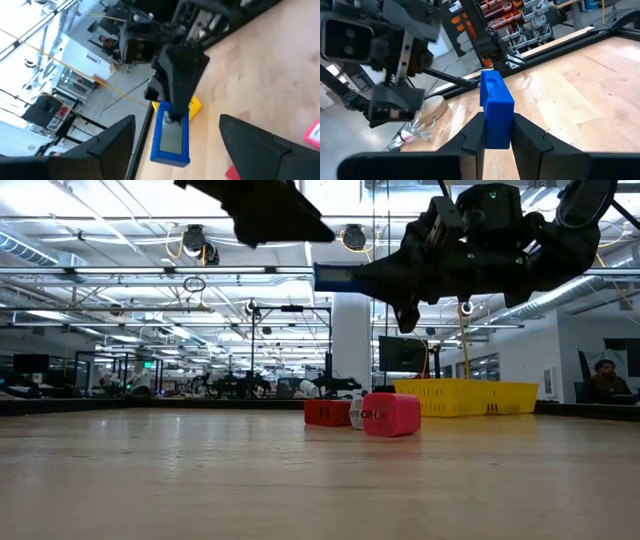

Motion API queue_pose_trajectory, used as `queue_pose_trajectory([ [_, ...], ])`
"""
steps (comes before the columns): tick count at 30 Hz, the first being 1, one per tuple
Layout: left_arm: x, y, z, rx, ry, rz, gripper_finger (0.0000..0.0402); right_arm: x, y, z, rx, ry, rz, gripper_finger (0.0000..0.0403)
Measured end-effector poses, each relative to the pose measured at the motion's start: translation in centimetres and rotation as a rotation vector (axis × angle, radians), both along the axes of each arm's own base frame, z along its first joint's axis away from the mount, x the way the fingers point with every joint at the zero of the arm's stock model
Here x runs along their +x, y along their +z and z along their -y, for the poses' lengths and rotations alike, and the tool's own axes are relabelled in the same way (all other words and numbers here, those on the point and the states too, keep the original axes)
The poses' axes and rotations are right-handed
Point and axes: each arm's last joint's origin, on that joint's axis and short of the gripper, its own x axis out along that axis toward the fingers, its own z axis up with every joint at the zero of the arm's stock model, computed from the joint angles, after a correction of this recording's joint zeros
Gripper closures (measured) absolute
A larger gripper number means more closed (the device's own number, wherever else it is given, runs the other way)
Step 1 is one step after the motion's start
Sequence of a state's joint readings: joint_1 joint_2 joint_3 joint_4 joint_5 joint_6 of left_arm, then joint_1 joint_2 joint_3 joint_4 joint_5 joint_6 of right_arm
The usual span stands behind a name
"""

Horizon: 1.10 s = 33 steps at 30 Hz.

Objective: Pick & Place Office items
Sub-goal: Put the blue digital clock into the right yellow bin

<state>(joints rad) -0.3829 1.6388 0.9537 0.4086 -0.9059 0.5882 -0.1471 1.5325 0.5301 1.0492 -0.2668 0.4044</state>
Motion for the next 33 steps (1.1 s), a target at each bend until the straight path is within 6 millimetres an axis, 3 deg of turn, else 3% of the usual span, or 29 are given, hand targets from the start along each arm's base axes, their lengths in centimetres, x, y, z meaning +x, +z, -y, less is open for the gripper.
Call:
queue_pose_trajectory([
  [6,-1.4,1.6,-0.4,-0.146,-0.154,0.017,0.0101,-0.1,0.1,0.1,0.002,-0.003,0.001,0.0337],
  [11,-3.8,1.9,-2.7,-0.341,-0.306,-0.027,0.0106,-0.3,0.6,0.1,-0.013,-0.003,0.004,0.0344],
  [20,-9.7,0.5,-6.8,-0.541,-0.275,0.173,0.012,-2.2,2.2,1.0,-0.112,-0.05,-0.081,0.0343],
  [27,-13.8,-1.6,-8.3,-0.579,-0.286,0.377,0.0121,-4.5,2.7,1.8,-0.245,-0.277,-0.267,0.0341],
  [33,-15.4,-3.3,-9.1,-0.618,-0.265,0.455,0.0109,-6.7,2.6,2.8,-0.379,-0.58,-0.476,0.0343],
])
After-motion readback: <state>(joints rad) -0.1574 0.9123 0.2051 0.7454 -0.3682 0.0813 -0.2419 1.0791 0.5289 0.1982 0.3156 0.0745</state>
